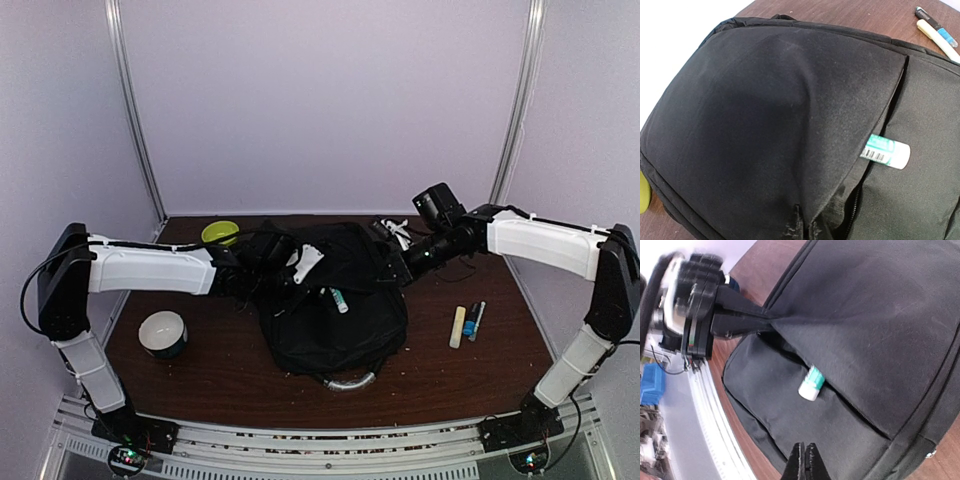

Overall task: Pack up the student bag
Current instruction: Place the glue stick in the lower front pocket of the bag, then adjust the glue stick in the lower front pocket of the bag.

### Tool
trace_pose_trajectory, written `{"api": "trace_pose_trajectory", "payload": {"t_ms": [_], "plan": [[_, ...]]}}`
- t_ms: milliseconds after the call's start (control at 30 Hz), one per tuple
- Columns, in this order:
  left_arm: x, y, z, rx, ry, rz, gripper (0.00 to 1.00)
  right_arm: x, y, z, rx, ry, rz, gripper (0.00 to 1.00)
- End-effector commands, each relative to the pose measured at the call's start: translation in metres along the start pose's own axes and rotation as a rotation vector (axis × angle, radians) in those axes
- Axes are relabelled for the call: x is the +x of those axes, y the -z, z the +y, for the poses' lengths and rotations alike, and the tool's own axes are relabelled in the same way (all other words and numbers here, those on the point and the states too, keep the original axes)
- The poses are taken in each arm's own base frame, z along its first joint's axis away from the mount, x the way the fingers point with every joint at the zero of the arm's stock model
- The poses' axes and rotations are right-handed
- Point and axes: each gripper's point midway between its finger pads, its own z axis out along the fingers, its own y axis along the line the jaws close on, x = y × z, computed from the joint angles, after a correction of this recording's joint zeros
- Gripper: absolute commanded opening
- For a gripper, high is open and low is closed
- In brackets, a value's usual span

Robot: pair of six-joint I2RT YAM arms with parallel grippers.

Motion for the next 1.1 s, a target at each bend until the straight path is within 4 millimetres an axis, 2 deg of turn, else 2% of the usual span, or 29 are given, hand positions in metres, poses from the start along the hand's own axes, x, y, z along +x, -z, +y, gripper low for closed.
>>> {"api": "trace_pose_trajectory", "payload": {"t_ms": [0,133,233,333,567,700,800,933,1067], "plan": [[-0.039,0.019,-0.007,0.043,0.012,-0.163,0.00,0.013,0.002,-0.003,0.052,0.343,-0.015,0.00],[-0.043,0.017,-0.009,0.059,0.020,-0.175,0.00,0.024,-0.001,0.013,0.028,0.576,0.023,0.00],[-0.044,0.015,-0.011,0.071,0.024,-0.180,0.00,0.035,-0.012,0.027,-0.010,0.671,0.104,0.00],[-0.045,0.015,-0.011,0.077,0.027,-0.184,0.00,0.039,-0.026,0.030,0.010,0.726,0.141,0.00],[-0.045,0.016,-0.015,0.112,0.040,-0.189,0.00,0.035,-0.056,0.026,0.095,0.847,0.146,0.00],[-0.043,0.018,-0.015,0.112,0.040,-0.192,0.00,0.029,-0.062,0.022,0.118,0.859,0.133,0.00],[-0.039,0.018,-0.013,0.101,0.031,-0.182,0.00,0.029,-0.056,0.025,0.105,0.836,0.141,0.00],[-0.036,0.018,-0.012,0.100,0.020,-0.178,0.00,0.026,-0.025,0.043,0.031,0.778,0.095,0.00],[-0.035,0.018,-0.014,0.134,0.020,-0.180,0.00,0.027,-0.001,0.052,0.022,0.796,0.086,0.03]]}}
